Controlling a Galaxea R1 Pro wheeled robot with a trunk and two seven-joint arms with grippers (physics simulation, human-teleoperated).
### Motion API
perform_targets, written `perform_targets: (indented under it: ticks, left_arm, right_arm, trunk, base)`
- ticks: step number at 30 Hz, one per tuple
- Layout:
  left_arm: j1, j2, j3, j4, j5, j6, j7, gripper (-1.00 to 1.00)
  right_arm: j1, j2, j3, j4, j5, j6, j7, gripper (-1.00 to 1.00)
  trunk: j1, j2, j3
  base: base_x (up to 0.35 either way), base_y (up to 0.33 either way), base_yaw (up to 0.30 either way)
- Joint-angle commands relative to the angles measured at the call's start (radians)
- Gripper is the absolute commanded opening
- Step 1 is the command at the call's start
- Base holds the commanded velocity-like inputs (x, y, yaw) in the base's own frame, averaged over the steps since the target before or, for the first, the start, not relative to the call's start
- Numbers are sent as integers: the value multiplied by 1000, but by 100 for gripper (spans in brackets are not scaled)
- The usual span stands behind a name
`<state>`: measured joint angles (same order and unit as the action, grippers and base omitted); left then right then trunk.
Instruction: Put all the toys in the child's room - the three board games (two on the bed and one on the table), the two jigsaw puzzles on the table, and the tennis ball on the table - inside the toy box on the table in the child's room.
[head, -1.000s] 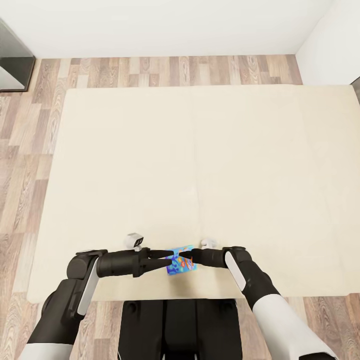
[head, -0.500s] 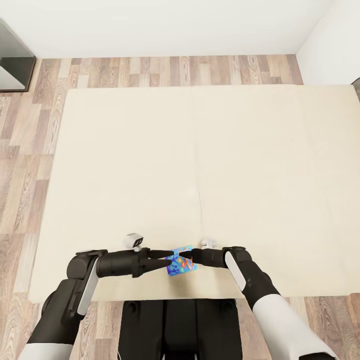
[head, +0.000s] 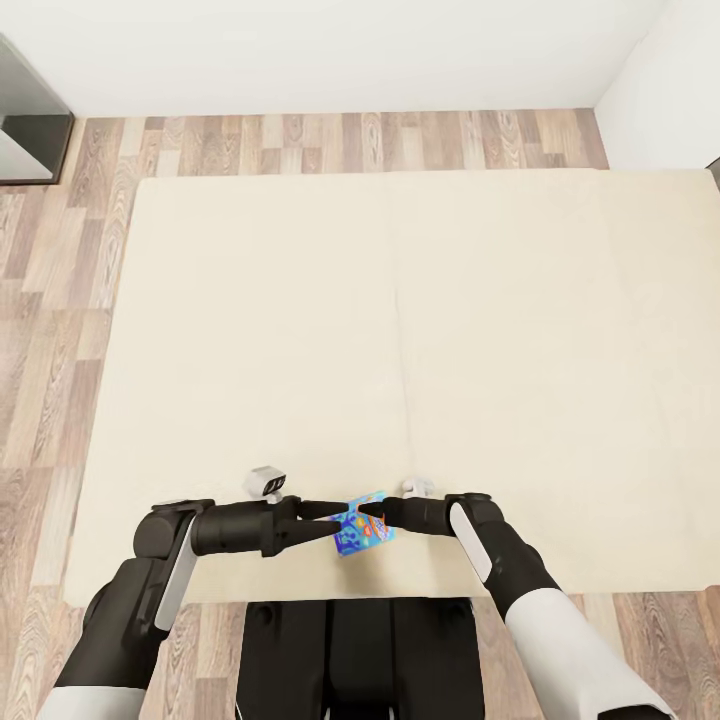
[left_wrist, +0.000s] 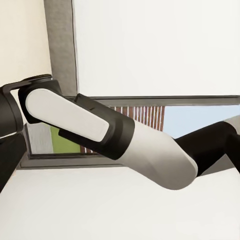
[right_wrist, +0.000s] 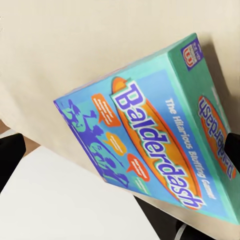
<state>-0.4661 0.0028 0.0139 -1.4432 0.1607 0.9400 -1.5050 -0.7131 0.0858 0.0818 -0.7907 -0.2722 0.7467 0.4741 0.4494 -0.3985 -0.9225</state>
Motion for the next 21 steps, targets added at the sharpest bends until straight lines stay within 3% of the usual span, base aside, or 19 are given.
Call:
perform_targets:
  ticks: [1, 21]
  left_arm:
    - [0, 0, 0, 0, 0, 10, -3, 100]
    - [0, 0, 0, 0, 0, 11, -3, 100]
  right_arm:
    - [0, 0, 0, -1, -1, 5, 1, 100]
    - [0, 0, 0, -1, -1, 5, 0, 100]
  trunk:
    - [1, -1, -1]
    - [1, -1, -1]
  base:
    - [0, 0, 0]
    - [-14, 0, 0]
